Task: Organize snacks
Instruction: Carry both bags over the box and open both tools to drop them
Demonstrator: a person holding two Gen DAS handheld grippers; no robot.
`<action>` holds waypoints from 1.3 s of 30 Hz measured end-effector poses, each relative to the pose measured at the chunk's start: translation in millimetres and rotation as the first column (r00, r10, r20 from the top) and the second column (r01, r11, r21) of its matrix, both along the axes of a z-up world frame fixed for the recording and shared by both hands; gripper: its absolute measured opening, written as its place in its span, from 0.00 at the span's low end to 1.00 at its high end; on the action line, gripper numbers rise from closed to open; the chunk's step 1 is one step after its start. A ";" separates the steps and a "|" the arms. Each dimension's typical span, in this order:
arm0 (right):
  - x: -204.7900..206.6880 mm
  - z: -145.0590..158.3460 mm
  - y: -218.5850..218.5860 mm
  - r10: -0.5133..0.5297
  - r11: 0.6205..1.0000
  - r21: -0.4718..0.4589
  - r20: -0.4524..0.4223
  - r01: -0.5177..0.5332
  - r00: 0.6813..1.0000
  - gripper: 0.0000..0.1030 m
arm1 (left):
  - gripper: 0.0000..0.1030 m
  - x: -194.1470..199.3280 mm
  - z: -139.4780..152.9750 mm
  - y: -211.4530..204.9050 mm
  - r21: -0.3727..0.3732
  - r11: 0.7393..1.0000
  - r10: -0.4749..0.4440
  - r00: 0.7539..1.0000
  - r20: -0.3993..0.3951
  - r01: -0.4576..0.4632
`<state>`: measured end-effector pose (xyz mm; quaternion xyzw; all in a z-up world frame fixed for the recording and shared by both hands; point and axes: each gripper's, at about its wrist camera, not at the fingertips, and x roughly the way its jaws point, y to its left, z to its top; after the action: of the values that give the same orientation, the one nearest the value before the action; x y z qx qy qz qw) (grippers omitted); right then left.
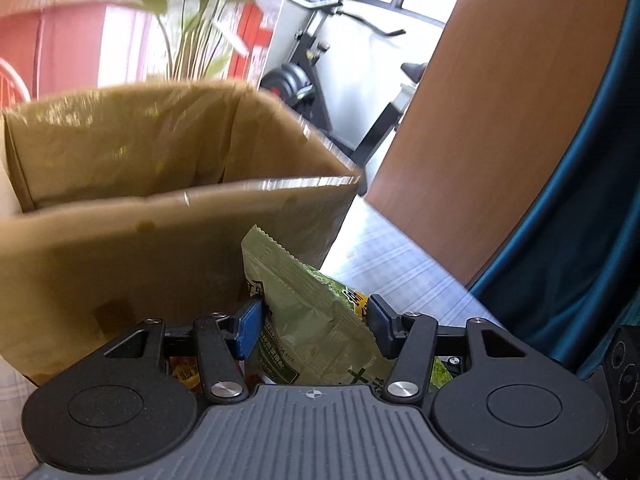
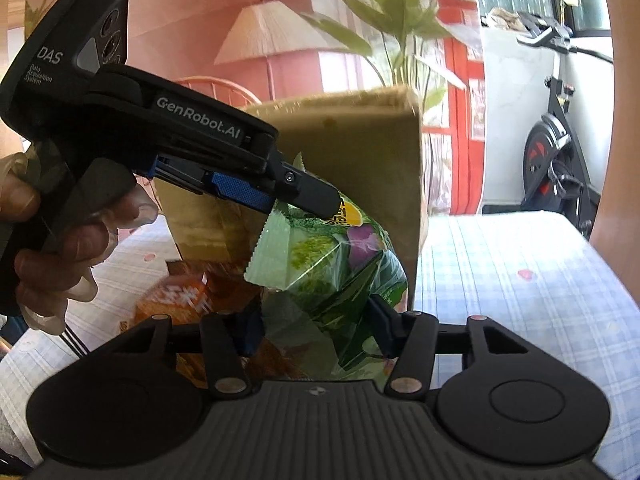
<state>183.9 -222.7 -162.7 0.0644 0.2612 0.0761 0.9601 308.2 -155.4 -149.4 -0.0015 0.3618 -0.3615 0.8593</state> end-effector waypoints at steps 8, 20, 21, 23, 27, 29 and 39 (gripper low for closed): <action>-10.0 48.9 14.5 0.044 0.998 -0.046 0.092 -0.040 0.995 0.54 | 0.57 -26.6 45.7 24.1 -0.102 0.994 0.046 0.995 0.083 -0.037; -1.1 111.7 44.2 0.155 0.984 -0.113 0.197 -0.135 0.968 0.53 | 0.57 -42.0 98.1 62.9 -0.224 0.969 0.137 0.980 0.147 -0.102; 0.0 114.3 47.0 0.162 0.983 -0.122 0.199 -0.140 0.966 0.53 | 0.57 -42.7 100.4 64.8 -0.230 0.967 0.144 0.978 0.148 -0.107; 2.0 118.1 50.7 0.173 0.980 -0.128 0.200 -0.149 0.964 0.53 | 0.57 -46.7 102.4 72.3 -0.242 0.964 0.153 0.977 0.149 -0.114; 2.2 123.5 55.0 0.187 0.978 -0.135 0.204 -0.161 0.961 0.53 | 0.57 -49.3 105.7 78.1 -0.264 0.956 0.168 0.976 0.141 -0.126; 2.4 126.4 57.2 0.190 0.977 -0.136 0.206 -0.165 0.960 0.53 | 0.57 -52.0 107.6 82.1 -0.271 0.954 0.172 0.975 0.143 -0.129; 9.4 144.5 64.5 0.226 0.966 -0.182 0.261 -0.182 0.939 0.53 | 0.57 -54.1 128.2 92.3 -0.292 0.945 0.215 0.953 0.214 -0.148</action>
<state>193.4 -158.2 -18.3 -0.0492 0.1335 0.1633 0.9763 254.1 -63.1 -21.2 -0.1091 0.1987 -0.3240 0.9185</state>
